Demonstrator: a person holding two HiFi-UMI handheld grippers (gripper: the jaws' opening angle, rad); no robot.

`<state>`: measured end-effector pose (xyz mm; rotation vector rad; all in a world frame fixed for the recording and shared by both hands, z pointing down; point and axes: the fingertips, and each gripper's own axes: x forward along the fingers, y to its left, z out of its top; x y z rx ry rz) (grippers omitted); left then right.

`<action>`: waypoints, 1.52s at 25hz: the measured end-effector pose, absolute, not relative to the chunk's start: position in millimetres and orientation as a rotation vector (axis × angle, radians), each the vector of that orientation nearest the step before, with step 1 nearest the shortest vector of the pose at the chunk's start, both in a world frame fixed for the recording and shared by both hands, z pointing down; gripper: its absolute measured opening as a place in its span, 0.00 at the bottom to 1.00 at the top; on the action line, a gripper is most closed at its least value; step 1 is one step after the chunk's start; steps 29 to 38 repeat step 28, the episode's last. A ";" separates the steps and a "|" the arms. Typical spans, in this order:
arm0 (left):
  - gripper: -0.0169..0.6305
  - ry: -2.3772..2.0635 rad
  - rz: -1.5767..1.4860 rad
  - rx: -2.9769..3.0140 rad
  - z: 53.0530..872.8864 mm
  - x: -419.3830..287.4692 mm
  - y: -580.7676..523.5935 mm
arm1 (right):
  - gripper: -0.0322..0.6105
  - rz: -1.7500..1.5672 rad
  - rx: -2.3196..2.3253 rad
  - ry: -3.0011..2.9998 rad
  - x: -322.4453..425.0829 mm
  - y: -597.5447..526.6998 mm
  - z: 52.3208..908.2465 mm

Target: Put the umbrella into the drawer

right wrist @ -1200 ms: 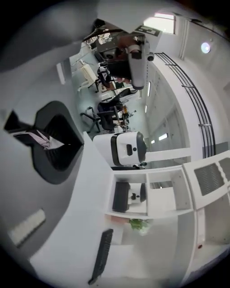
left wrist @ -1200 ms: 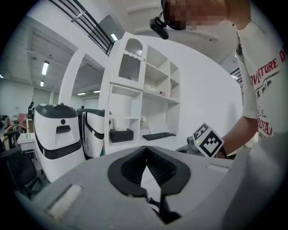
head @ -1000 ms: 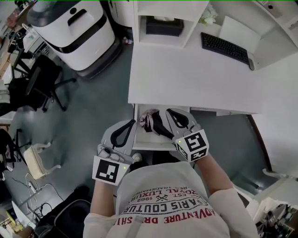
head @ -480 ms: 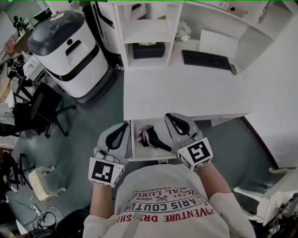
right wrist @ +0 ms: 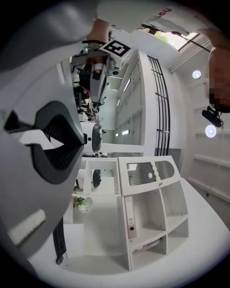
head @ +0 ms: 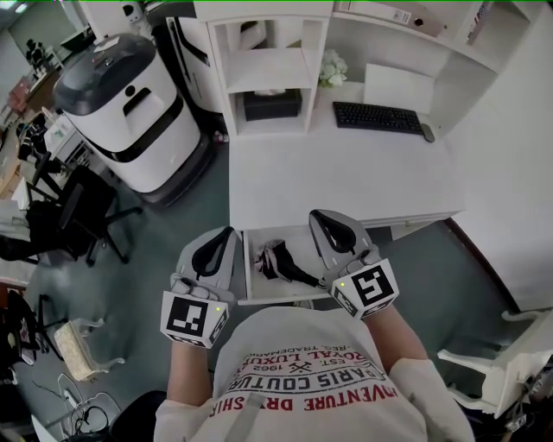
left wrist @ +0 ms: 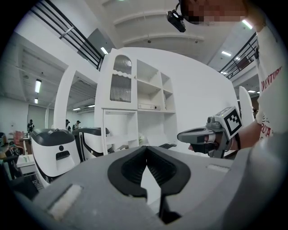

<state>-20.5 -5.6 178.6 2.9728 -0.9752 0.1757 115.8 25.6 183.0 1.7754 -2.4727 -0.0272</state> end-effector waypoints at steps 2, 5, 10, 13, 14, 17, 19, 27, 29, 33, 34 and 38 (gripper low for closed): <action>0.03 -0.972 0.179 2.971 178.7 -20.3 -6.1 | 0.05 -0.021 1.777 -2.476 116.0 25.2 183.9; 0.03 -0.981 0.184 2.963 180.8 -23.0 -7.9 | 0.05 -0.001 1.770 -2.475 115.2 23.9 187.7; 0.03 -0.998 0.184 2.953 181.7 -27.1 -11.2 | 0.05 0.043 1.777 -2.466 115.6 21.2 195.3; 0.03 -1.011 0.176 2.952 181.6 -28.2 -12.1 | 0.05 0.027 1.771 -2.469 114.0 19.8 194.4; 0.03 -1.014 0.175 2.950 180.9 -28.1 -12.5 | 0.05 0.023 1.768 -2.471 113.6 19.1 194.1; 0.03 -1.021 0.175 2.942 178.5 -27.4 -11.2 | 0.05 0.026 1.765 -2.471 113.3 18.4 194.8; 0.03 -1.023 0.172 2.944 180.0 -27.6 -9.0 | 0.05 0.038 1.765 -2.471 113.3 19.1 196.4; 0.03 -1.031 0.176 2.939 183.5 -28.8 -7.9 | 0.05 0.055 1.767 -2.477 112.8 17.2 199.2; 0.03 -1.032 0.177 2.938 183.9 -28.9 -7.6 | 0.05 0.055 1.769 -2.478 112.8 17.0 199.0; 0.03 -1.032 0.177 2.938 183.9 -28.9 -7.6 | 0.05 0.055 1.769 -2.478 112.8 17.0 199.0; 0.03 -1.032 0.177 2.938 183.9 -28.9 -7.6 | 0.05 0.055 1.769 -2.478 112.8 17.0 199.0; 0.03 -1.032 0.177 2.938 183.9 -28.9 -7.6 | 0.05 0.055 1.769 -2.478 112.8 17.0 199.0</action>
